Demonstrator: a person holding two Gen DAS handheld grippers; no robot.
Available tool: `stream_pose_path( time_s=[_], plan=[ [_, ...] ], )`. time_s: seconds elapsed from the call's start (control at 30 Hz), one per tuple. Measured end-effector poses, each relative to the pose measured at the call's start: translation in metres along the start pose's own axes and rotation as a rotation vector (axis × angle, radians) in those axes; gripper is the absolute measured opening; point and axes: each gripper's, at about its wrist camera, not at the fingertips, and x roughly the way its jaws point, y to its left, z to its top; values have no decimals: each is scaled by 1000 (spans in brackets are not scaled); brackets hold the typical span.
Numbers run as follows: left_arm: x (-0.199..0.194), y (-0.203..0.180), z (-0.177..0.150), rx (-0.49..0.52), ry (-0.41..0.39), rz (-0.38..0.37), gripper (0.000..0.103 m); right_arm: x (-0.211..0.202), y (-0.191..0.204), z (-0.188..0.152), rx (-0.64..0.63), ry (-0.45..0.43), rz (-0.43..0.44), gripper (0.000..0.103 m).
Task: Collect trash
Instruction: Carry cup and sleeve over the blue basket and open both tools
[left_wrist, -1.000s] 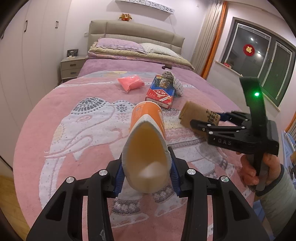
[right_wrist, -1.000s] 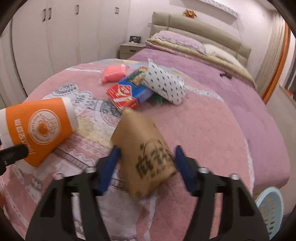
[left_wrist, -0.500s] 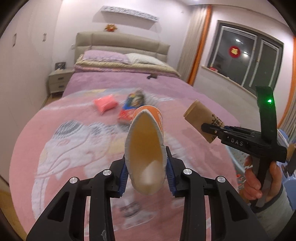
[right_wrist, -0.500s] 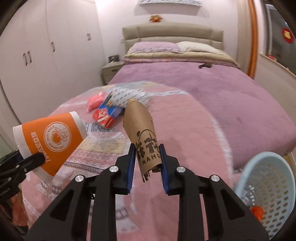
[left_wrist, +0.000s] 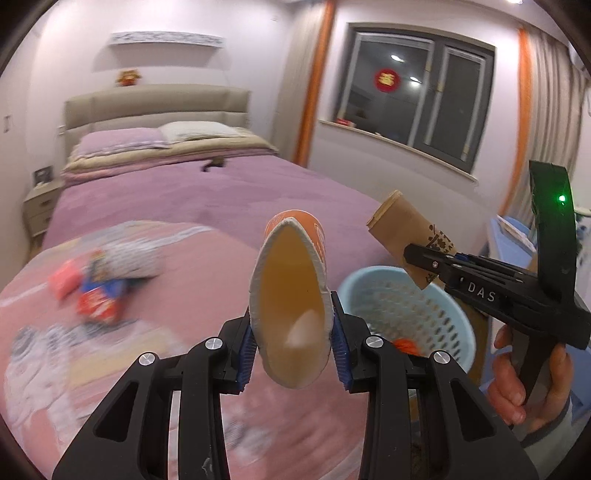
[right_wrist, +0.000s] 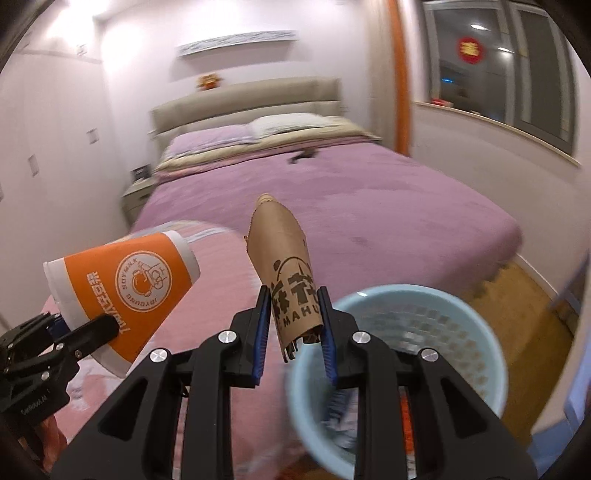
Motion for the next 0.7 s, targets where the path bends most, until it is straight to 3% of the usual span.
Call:
stream_pose_path(
  time_s=[0.2,0.33,0.4,0.47,0.5,0.53,0.57,0.7],
  plan=[
    [58,-46,13,25,75,-96,33,11,-74,-10,175,61,-120,22],
    [88,-70,18,46,108,-127,35,20,-94,-21,218,96,-151,23],
    [96,-76,20,59,113,-131,37,23,-98,-24,225,107,-164,30],
    [103,-84,20,76,118,-138,41,29,-104,-25,235,123,-188,36],
    [105,-86,20,83,122,-145,50,32,-105,-26,237,133,-197,48],
    [108,-87,19,87,130,-144,63,35,-107,-28,245,145,-206,52],
    [109,-86,19,80,128,-132,67,37,-109,-30,252,153,-211,53],
    [100,-75,12,53,122,-130,70,33,-108,-29,266,154,-205,53]
  ],
)
